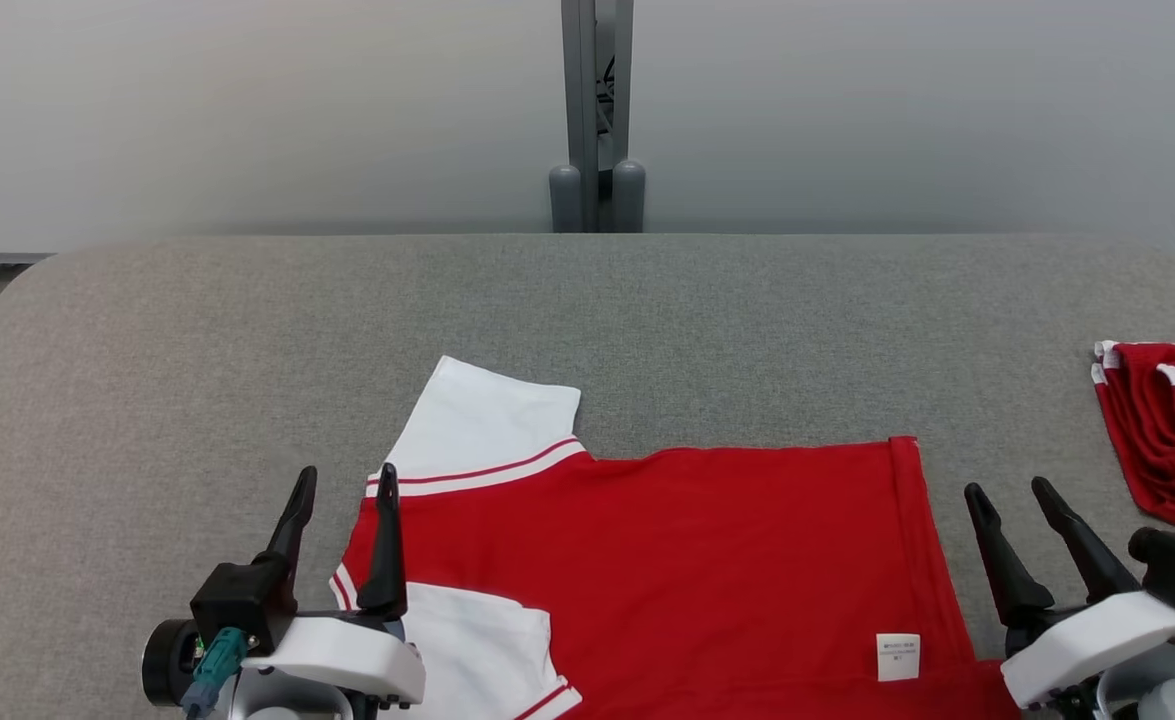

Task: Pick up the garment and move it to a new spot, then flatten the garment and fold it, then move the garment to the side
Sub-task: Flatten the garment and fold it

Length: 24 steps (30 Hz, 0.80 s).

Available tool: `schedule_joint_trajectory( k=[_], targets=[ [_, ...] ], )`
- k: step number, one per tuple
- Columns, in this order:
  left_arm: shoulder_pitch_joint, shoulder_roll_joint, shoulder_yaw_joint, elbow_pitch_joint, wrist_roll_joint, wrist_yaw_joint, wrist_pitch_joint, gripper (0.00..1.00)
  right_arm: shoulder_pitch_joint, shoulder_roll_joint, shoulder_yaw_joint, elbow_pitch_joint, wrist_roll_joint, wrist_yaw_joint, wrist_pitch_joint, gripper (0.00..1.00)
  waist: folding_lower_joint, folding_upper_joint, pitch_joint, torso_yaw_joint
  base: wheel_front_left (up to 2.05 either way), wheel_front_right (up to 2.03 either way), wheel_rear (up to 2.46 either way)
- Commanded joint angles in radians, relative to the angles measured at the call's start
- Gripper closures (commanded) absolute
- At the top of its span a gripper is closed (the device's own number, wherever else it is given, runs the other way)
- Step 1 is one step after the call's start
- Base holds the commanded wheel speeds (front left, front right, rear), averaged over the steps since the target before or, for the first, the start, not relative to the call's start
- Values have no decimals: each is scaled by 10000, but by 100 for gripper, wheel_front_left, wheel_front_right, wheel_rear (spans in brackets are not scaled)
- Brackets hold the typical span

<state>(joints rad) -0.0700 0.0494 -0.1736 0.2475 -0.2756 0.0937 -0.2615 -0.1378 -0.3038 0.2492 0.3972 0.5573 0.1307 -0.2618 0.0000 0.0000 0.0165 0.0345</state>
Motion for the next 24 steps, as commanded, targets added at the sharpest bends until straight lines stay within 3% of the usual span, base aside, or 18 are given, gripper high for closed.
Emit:
schedule_joint_trajectory(
  k=[1, 7, 16, 24],
  targets=[
    [-198, 31, -79, 35, -38, 32, -32, 0, -314, -280, 207, 189, 258, 2, -50, 0, 0, 0, 143, 76, 0, 0, 0],
    [-491, 37, -621, 165, -45, 135, -32, 0, -1689, -1034, 1284, 1518, 1434, 2, 298, 0, 0, 0, 689, 379, 0, 0, 0],
    [-1216, 35, -1451, 367, 110, 230, -33, 0, -3474, -2249, 2919, 2685, 3722, 5, 2006, 0, 0, 0, 1528, 1085, 0, 0, 0],
    [-1363, 34, -1659, 224, -5, 400, -33, 0, -4177, -2762, 4337, 3268, 4841, 4, 2375, 0, 0, 0, 1841, 1401, 0, 0, 0]
  ],
)
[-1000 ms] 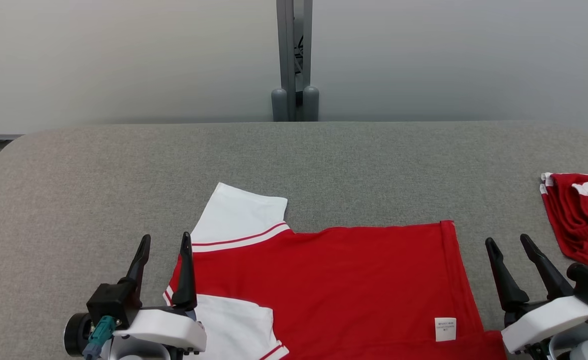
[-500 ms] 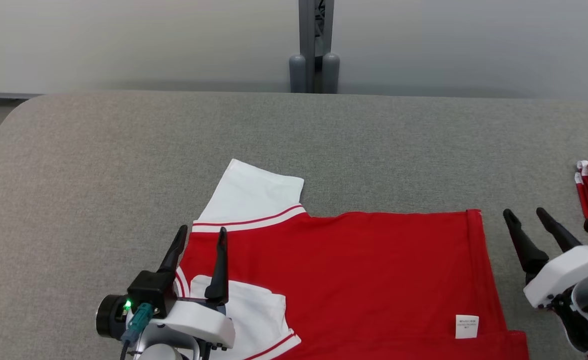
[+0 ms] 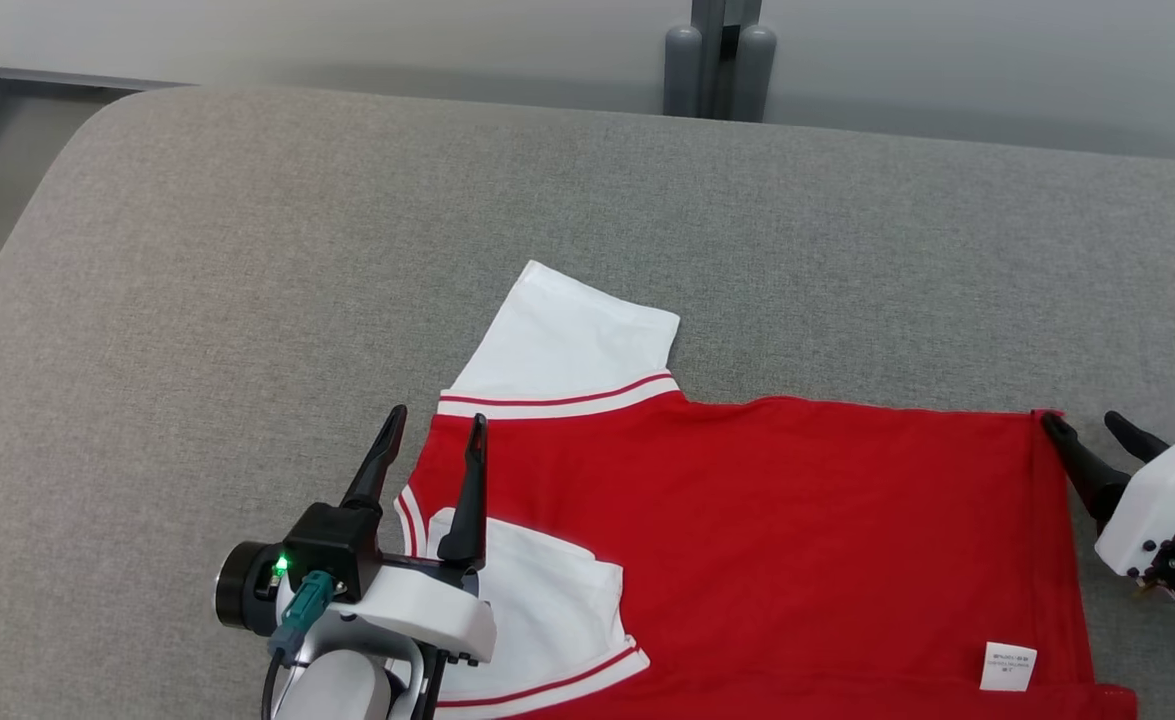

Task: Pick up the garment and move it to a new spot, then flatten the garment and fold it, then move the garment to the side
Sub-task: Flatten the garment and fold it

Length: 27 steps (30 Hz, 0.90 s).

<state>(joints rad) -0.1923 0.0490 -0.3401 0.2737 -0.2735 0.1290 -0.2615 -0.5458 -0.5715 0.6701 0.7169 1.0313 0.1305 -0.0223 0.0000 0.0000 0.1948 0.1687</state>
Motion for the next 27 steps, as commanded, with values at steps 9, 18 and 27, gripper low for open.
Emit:
schedule_joint_trajectory(
  k=[9, 18, 27],
  targets=[
    [-269, 36, -194, 57, 7, 0, -33, 0, -584, -285, 1334, 570, 685, 6, -54, 0, 0, 0, 214, 163, 0, 0, 0],
    [-243, 36, -90, 58, 60, -8, -33, 0, -875, -402, 2296, 661, 1488, 6, -203, 100, 0, 0, 216, 247, 0, 0, 0],
    [-337, 39, 176, 114, 316, -214, -33, 0, -999, -484, 3174, 512, 1919, 4, -1301, 100, 0, 0, -35, 77, 0, 0, 0]
  ],
)
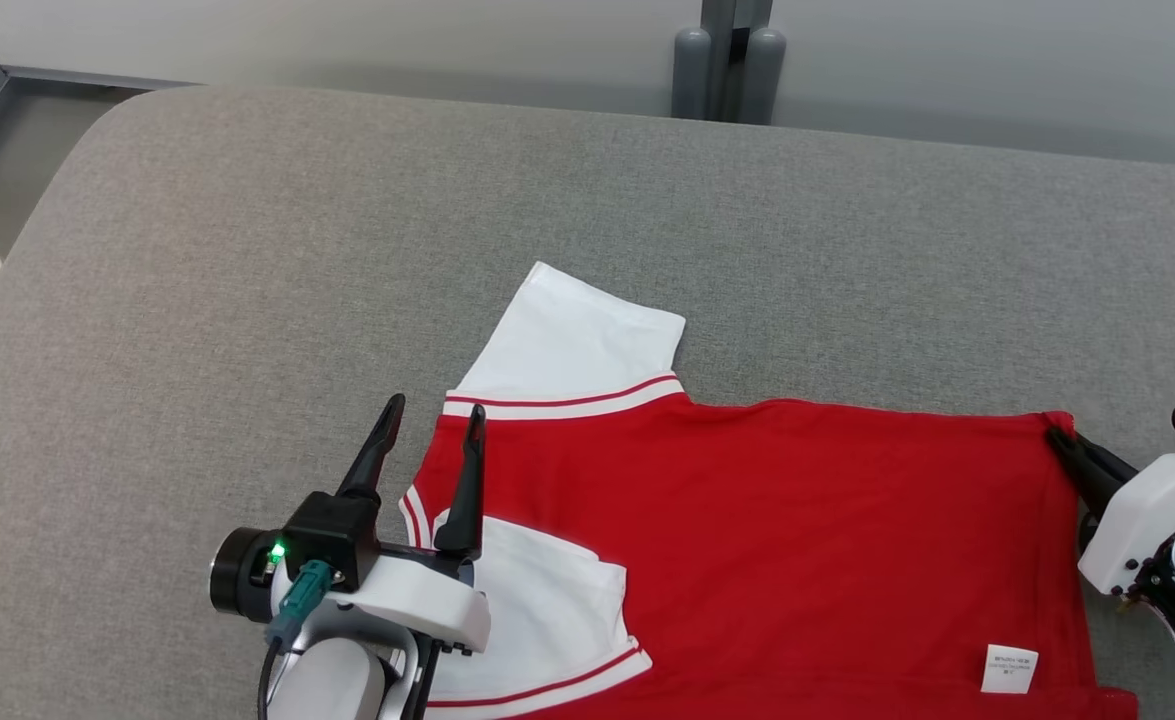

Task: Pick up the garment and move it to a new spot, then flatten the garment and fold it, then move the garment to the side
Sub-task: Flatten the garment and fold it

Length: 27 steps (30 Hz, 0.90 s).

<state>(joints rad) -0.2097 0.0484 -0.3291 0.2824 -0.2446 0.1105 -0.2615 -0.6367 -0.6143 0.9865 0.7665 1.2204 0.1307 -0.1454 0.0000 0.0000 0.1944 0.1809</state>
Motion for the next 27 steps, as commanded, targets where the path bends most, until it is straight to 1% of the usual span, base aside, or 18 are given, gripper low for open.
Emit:
schedule_joint_trajectory(
  k=[1, 5, 8, 10, 15, 17, 19, 20, 22, 24, 27],
  targets=[
    [-236, 46, 139, 33, 25, -66, -33, 0, -99, -48, 126, 7, 1, 2, -224, 100, 0, 0, -51, -96, 0, 0, 0],
    [-672, 73, 447, 166, 215, -301, -33, 0, -156, 21, 485, -116, 70, 2, -560, 100, 0, 0, -42, -352, 0, 0, 0],
    [-1293, 356, 511, 834, 374, -500, 37, 0, -314, 52, 806, -213, -21, 2, -719, 100, 0, 0, 69, -598, 0, 0, 0],
    [-1944, 440, 554, 1459, 207, -698, 690, 0, -472, 82, 1000, -270, -56, 2, -789, 100, 0, 0, 199, -772, 0, 0, 0],
    [-3726, 912, 457, 2846, -81, -1466, 2889, 0, -1011, 229, 1417, -417, 77, 2, -863, 100, 0, 0, 642, -1311, 0, 0, 0],
    [-4372, 1233, 215, 3427, 190, -1656, 3763, 0, -1339, 263, 1665, -464, -9, 2, -830, 100, 0, 0, 847, -1553, 0, 0, 0],
    [-4955, 1364, 53, 3954, 165, -1876, 4543, 0, -1624, 326, 1882, -512, -22, 2, -851, 100, 0, 0, 1034, -1791, 0, 0, 0],
    [-4955, 1364, 53, 3954, 165, -1876, 4543, 0, -1624, 326, 1882, -512, -22, 2, -851, 100, 0, 0, 1034, -1791, 0, 0, 0],
    [-5477, 1448, -30, 4371, 27, -2079, 5090, 0, -1898, 365, 2104, -525, -40, 1, -883, 100, 0, 0, 1201, -2011, 0, 0, 0],
    [-5875, 1623, -185, 4769, 48, -2187, 5523, 0, -2175, 444, 2281, -541, -8, 1, -899, 100, 0, 0, 1369, -2188, 0, 0, 0],
    [-6401, 1666, -459, 5260, 107, -2285, 5933, 0, -2459, 491, 2443, -539, 99, 1, -962, 100, 0, 0, 1559, -2336, 0, 0, 0]
  ],
)
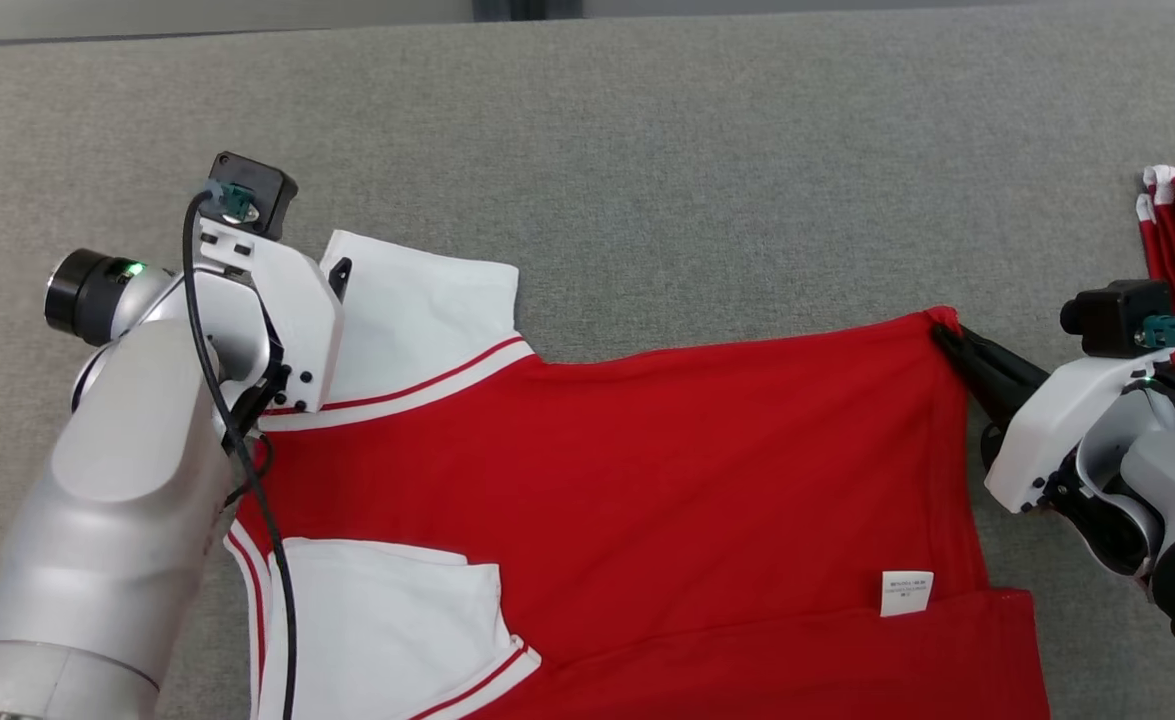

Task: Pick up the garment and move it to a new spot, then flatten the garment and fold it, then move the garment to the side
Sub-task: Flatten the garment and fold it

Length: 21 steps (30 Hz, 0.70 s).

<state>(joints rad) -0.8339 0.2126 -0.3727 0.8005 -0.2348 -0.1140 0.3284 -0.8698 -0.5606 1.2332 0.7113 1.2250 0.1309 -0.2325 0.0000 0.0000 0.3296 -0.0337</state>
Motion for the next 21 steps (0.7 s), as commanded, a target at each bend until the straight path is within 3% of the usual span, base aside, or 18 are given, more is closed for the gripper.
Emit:
schedule_joint_trajectory(
  k=[1, 13, 14, 15, 17, 21],
  targets=[
    [-338, 55, -81, 214, 26, -58, 108, 0, -219, -50, 48, 10, 52, -1, -97, 100, 0, 0, 267, -227, 0, 0, 0],
    [-1733, -29, -610, 1819, 191, -111, 161, 0, -625, -46, 422, 52, 181, -15, -184, 100, 0, 0, 728, -427, 0, 0, 0],
    [-1778, -60, -668, 1944, 156, -122, 196, 4, -619, -49, 434, 56, 195, -15, -192, 100, 0, 0, 735, -424, 0, 0, 0],
    [-1788, -90, -746, 2063, 126, -140, 214, 49, -619, -56, 443, 59, 202, -15, -200, 100, 0, 0, 735, -418, 0, 0, 0],
    [-1804, -188, -894, 2243, 26, -163, 289, 100, -614, -72, 459, 73, 227, -15, -208, 100, 0, 0, 728, -393, 0, 0, 0],
    [-1865, -271, -1304, 2415, -276, -154, 427, 100, -631, -101, 480, 103, 258, -15, -211, 100, 0, 0, 716, -311, 0, 0, 0]
  ],
)
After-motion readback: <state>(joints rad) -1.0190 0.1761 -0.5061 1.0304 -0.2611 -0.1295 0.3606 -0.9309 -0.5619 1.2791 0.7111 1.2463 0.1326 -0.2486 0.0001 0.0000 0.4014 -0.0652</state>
